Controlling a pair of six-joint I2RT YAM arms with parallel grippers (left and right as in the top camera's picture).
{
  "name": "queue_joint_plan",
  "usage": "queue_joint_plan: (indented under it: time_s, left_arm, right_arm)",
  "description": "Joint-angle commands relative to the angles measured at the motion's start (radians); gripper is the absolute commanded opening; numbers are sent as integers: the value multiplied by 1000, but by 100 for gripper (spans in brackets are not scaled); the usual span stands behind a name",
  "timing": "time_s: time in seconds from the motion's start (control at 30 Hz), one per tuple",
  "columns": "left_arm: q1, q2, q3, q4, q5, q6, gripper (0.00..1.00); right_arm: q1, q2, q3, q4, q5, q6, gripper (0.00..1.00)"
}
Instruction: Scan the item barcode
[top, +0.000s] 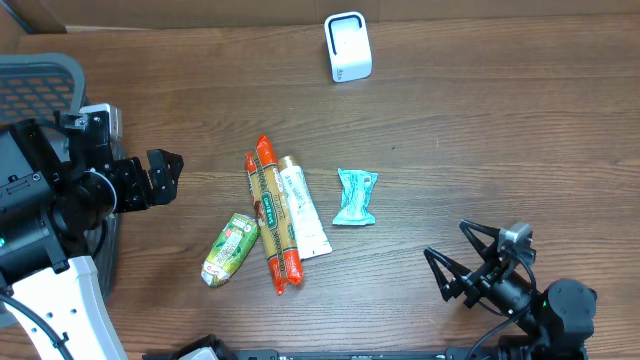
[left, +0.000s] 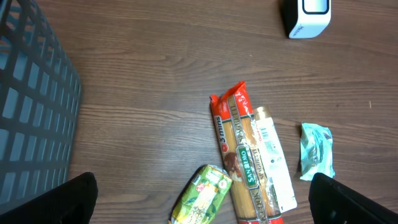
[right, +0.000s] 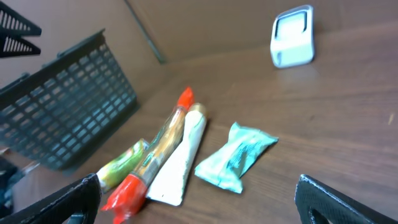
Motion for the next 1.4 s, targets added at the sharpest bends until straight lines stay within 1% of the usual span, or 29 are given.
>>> queue_joint_plan:
  time_s: [0.0,0.1,0.23,0.33,0.47,0.57,0.7,0.77,0.83,0.87,0.9,0.93,0.97,1.03,1.07,1.1,1.2,1.27,1.33,1.37]
  left_arm:
    - [5,6,-1,0,19,23,99]
    - [5,6,-1,0,19,23,100]
    - [5,6,-1,0,19,23,100]
    - [5,6,-1,0,19,23,100]
    - [5,6,-1,0,19,23,100]
    - [5,6,-1,0,19,23,100]
    - [5,6,-1,0,19,23,99]
    - [5,6,-1,0,19,23,100]
    - [5,6,-1,0,19,23,100]
    - [5,6,-1,0,19,23,100]
    - [5,6,-1,0,19,23,100]
    - [5,6,-1,0,19,23,100]
    - [5,6,-1,0,19,23,100]
    - [5,6,-1,0,19,23,100]
    - [5,6,-1,0,19,23,100]
    - [5,6,-1,0,19,23,100]
    - [5,6,-1,0,19,23,100]
    - [5,6,-1,0,19,23,99]
    - [5,6,-1,0,19,23,100]
    - [5,6,-1,0,19,23,99]
  right_arm:
    - [7,137,115,-8,-68,-20,100]
    - [8,342,243,-67,-73,-23,100]
    - [54,603,458,-224,-48,-134,100]
    - [134,793,645,-380,95,-153,100]
    - [301,1041,887,-565,301,-152,100]
    - [415,1196,1003,-600,342,-152,100]
    - [498,1345,1036,-488,310,-110,100]
    - [512,1389,1036,-454,295,-111,100]
    - [515,1433,1036,-414,323,-109,99]
    - [515,1464,1036,-396,357,-63,92]
    - [513,1485,1036,-389,396,7,89]
    - [510,1516,1036,-385,453,104,88]
    - [510,1541,1036,-385,499,169,88]
    - [514,1592,1036,-369,546,245,87]
    - [518,1611,1036,-359,552,252,85]
    - [525,1644,1036,-340,561,254,80]
    - [533,1711,1036,-306,579,284,78]
    - [534,1744,1036,-301,580,305,72]
    - [534,1769,1035,-300,579,310,61]
    - [534,1776,1035,-300,580,310,59]
